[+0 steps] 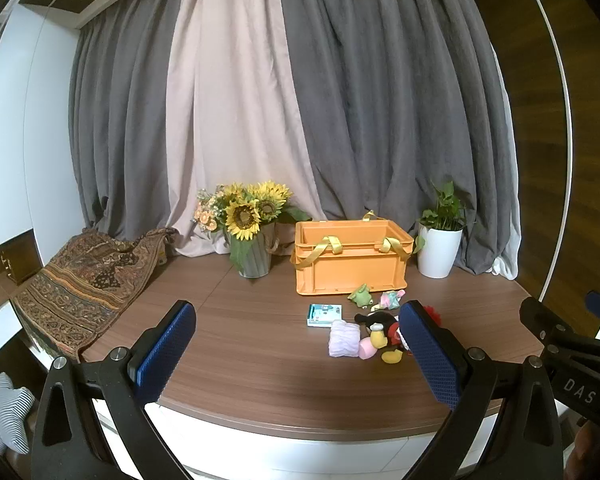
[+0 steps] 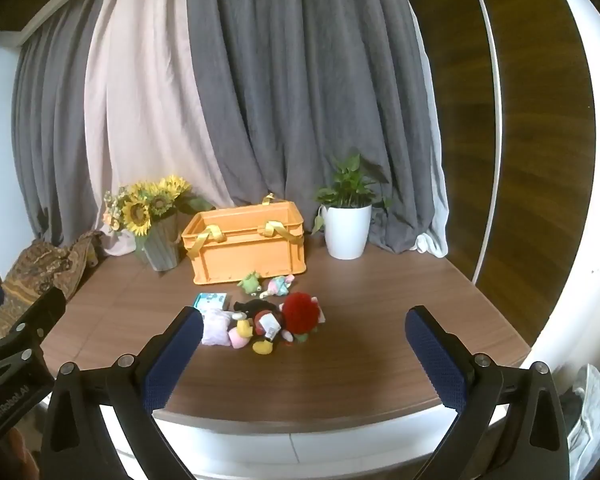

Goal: Organize soft objects

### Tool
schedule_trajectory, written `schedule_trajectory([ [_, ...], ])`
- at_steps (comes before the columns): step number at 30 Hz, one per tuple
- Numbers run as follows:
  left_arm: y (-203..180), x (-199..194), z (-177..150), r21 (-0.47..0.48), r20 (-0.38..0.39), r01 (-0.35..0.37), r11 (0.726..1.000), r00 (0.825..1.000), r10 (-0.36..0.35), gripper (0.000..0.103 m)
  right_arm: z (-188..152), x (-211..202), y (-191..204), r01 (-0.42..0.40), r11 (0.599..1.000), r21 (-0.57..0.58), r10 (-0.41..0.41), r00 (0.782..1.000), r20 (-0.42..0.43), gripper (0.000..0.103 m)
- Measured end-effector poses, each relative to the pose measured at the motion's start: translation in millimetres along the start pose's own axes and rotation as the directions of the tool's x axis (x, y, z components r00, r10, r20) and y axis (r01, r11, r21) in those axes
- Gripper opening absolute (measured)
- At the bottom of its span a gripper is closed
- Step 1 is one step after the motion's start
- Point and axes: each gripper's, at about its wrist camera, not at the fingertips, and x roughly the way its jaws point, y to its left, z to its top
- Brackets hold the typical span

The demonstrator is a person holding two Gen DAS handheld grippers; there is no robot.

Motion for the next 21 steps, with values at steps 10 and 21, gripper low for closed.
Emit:
schedule_trajectory([
  [10,0.4,-0.4,-1.6,-0.001,0.003,0.001,1.0,1.0,-0.001,0.103,1.3,-7.8,-3.1,-0.001,1.0,0.001,0.001,1.0,0.004,0.102],
  [21,1.5,-2.9,2.4,0.001,0.011,-0.002,1.0,1.0,0.002,0.103,0.1,-8.7,-2.1,0.0,1.0,0.0,0.0,1.0,0.008,0.102],
])
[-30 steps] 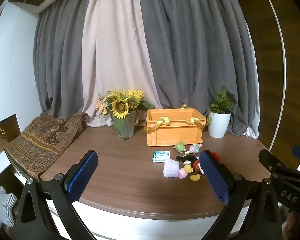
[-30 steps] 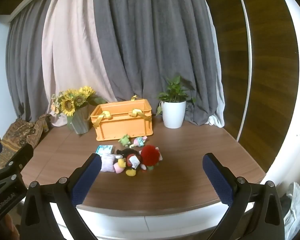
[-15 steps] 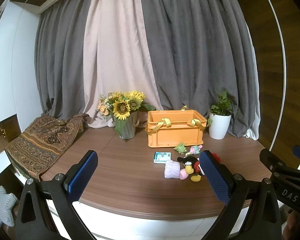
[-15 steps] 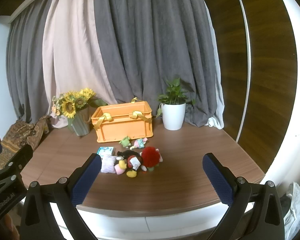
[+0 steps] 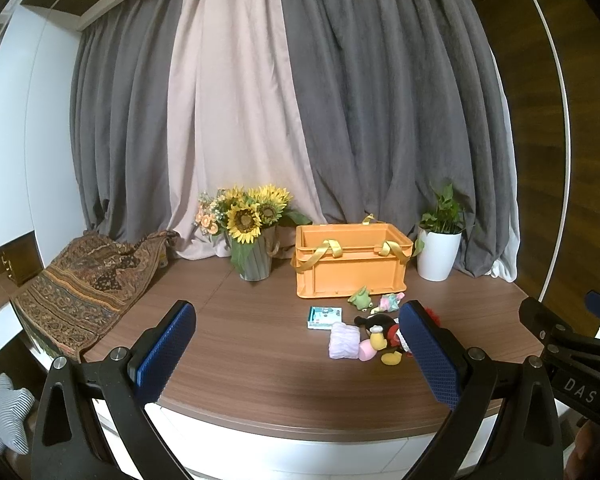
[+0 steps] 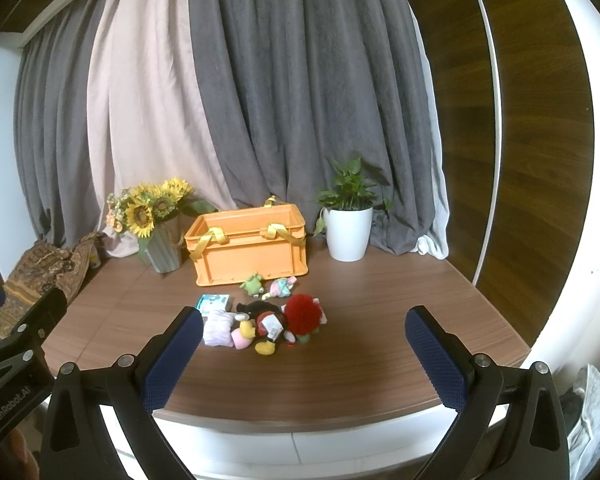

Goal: Organize soft objects

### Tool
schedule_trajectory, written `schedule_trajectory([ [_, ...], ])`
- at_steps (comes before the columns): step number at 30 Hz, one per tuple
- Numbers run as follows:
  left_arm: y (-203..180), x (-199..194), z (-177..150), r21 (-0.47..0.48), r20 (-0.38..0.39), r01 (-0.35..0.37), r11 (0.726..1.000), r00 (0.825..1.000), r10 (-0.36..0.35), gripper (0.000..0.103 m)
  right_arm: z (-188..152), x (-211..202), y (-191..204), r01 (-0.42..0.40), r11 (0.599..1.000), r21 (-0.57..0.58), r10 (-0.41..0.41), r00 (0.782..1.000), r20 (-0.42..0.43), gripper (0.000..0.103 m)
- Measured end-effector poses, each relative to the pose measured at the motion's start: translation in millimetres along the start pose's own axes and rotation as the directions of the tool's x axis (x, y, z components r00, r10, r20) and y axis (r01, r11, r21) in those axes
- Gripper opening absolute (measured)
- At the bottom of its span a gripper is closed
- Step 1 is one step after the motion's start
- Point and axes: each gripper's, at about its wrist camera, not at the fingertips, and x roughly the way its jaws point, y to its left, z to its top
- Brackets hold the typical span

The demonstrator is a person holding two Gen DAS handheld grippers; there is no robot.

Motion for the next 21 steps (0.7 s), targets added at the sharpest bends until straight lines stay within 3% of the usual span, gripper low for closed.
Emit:
schedule_trajectory([
  [21,-3.4,-7.5,2.7,-0.002,0.008,0.006,1.0,1.0,-0.006,0.103,5.3,-6.2,2.5,-0.006,1.0,0.006,0.006,1.0,0.004,0.102],
])
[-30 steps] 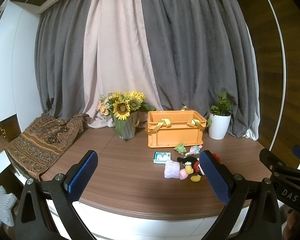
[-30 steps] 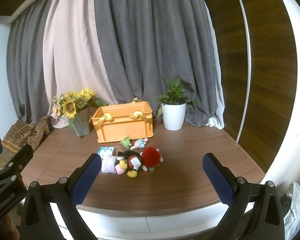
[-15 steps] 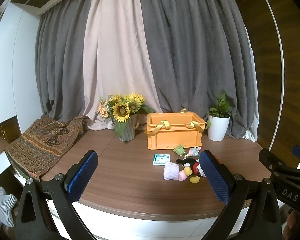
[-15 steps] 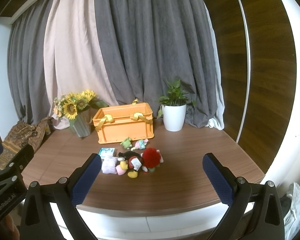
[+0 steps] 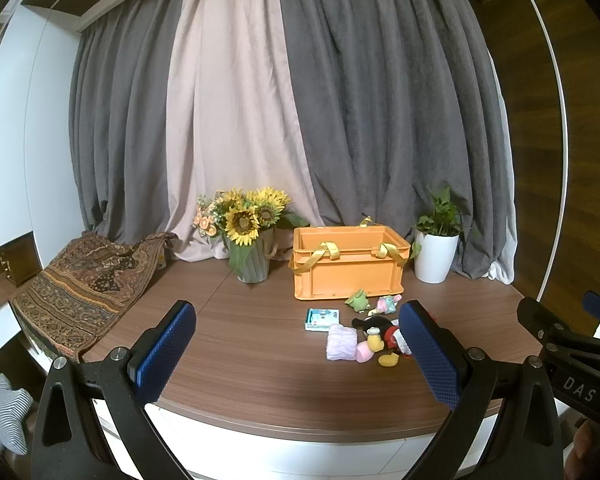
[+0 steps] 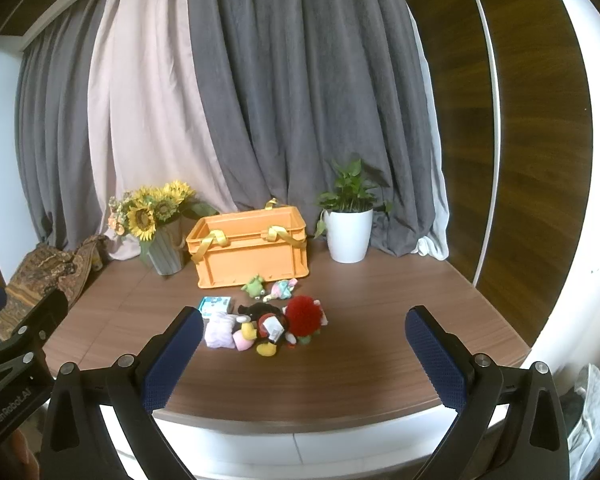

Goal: Organize soft objects

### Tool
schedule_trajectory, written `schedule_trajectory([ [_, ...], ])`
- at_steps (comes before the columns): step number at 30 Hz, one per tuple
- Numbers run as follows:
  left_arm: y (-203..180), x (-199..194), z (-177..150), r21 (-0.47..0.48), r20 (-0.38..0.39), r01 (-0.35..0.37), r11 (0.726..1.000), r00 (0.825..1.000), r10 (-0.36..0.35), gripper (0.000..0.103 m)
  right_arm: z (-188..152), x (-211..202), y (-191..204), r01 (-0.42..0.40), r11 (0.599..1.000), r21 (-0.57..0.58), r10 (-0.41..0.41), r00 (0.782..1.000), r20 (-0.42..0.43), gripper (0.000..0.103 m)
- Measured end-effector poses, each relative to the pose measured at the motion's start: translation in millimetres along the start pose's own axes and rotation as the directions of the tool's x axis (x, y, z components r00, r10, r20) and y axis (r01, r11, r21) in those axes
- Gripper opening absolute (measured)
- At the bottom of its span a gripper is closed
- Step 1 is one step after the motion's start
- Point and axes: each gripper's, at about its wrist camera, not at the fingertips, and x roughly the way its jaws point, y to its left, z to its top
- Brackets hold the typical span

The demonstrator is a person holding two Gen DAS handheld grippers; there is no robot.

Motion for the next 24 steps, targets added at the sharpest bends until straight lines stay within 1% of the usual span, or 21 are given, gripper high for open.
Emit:
schedule_trajectory([
  [16,0,0,-4,0.0,0.001,0.001,1.0,1.0,-0.001,0.103,1,1,1,-0.002,1.0,0.001,0.002,1.0,0.0,0.102],
  [24,-2,10,-4,0.0,-0.015,0.006,1.0,1.0,-0.006,0.103,0,4,1,-0.001,1.0,0.003,0.001,1.0,-0.005,0.102],
])
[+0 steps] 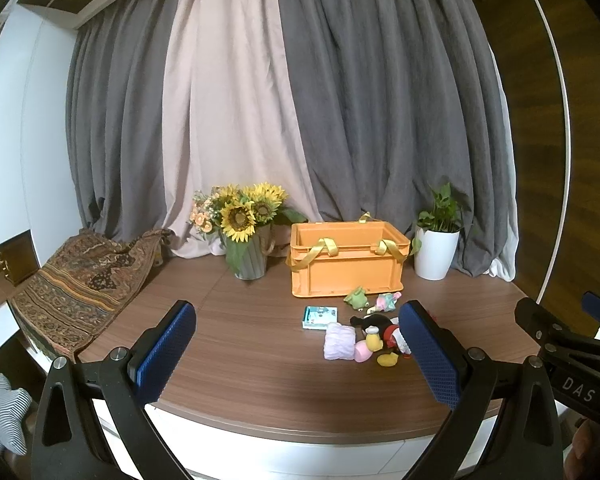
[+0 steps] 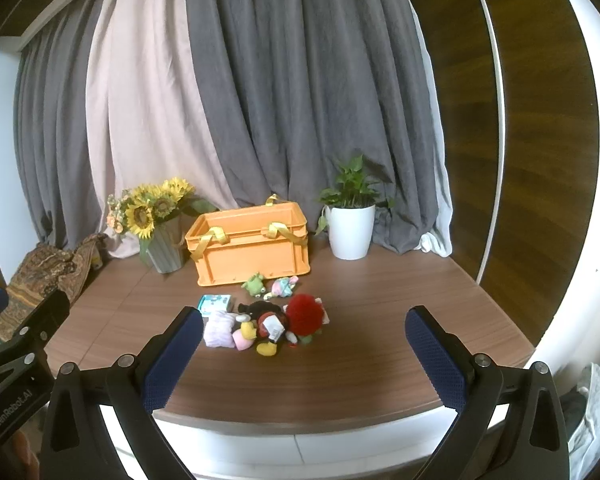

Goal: Organize soft objects

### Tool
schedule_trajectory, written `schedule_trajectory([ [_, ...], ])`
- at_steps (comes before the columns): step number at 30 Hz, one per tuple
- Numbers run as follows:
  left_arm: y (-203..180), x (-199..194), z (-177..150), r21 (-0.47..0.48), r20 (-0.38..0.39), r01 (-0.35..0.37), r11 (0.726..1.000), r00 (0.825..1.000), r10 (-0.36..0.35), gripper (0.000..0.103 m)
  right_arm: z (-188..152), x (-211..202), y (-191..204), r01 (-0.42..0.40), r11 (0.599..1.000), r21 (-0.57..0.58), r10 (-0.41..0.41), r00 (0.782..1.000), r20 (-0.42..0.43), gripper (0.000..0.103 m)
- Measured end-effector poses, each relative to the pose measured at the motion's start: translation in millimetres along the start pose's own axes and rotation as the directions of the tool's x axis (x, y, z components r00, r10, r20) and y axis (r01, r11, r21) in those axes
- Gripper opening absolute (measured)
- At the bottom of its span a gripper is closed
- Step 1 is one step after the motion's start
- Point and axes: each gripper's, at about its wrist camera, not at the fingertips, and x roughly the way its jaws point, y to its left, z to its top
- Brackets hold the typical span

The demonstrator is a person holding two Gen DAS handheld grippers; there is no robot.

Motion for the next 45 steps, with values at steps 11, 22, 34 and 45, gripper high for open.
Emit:
schedule_trajectory([
  [11,-10,30,-14,0.001,-0.076,0.025,1.0,0.997,-0.024,0.103,-11,30,-6,-0.01,1.0,0.022,0.012,0.998,-0.056,0.102],
  [22,-19,89,-20,0.01,-0.104,0.055,0.998,0.993,-0.054,0.103,-19,81,-6,-0.011,0.998,0.054,0.016,0.995,-0.095,0.102],
  [34,-28,191,-20,0.033,-0.208,0.123,0.992,0.972,-0.114,0.094,-13,175,0,0.028,0.996,0.089,-0.013,0.986,-0.168,0.101],
  [45,-36,264,-49,0.016,-0.361,0.156,0.988,0.922,-0.14,0.083,-29,242,2,0.093,0.988,0.119,-0.061,0.965,-0.253,0.095],
])
